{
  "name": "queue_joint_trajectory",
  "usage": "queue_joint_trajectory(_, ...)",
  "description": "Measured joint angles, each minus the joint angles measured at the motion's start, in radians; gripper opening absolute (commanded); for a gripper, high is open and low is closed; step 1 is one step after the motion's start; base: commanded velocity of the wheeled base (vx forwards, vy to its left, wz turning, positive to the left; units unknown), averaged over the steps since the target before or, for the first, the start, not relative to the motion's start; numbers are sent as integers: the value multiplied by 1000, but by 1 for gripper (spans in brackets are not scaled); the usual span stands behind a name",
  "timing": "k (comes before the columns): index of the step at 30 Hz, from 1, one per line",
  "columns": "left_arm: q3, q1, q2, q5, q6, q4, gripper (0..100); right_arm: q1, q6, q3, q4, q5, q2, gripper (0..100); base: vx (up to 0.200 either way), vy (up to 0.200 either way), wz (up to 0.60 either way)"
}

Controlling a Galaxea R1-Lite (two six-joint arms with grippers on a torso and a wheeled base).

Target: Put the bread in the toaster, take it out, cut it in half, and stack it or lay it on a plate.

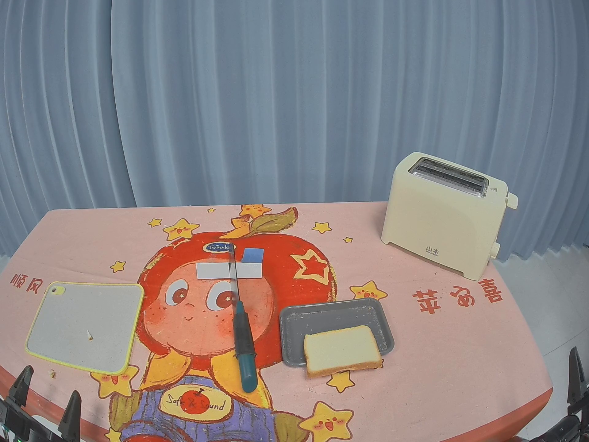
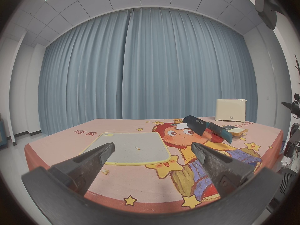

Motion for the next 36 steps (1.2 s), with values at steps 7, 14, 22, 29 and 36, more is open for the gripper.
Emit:
queue_joint_trajectory(7, 0, 0, 0, 0, 0, 0, 100, 1, 19, 0, 31, 74, 0, 100, 0, 0, 0)
queue_joint_trajectory(14, 0, -1, 0, 0, 0, 0, 100, 3, 110, -41, 140, 145, 0, 100, 0, 0, 0)
queue_joint_trajectory(22, 0, 0, 0, 0, 0, 0, 100, 3, 217, -99, 171, 249, 27, 100, 0, 0, 0)
queue_joint_trajectory(29, 0, 0, 0, 0, 0, 0, 100, 3, 251, -122, 178, 338, 55, 100, 0, 0, 0)
queue_joint_trajectory(36, 0, -1, 0, 0, 0, 0, 100, 2, 254, -136, 171, 402, 97, 100, 0, 0, 0)
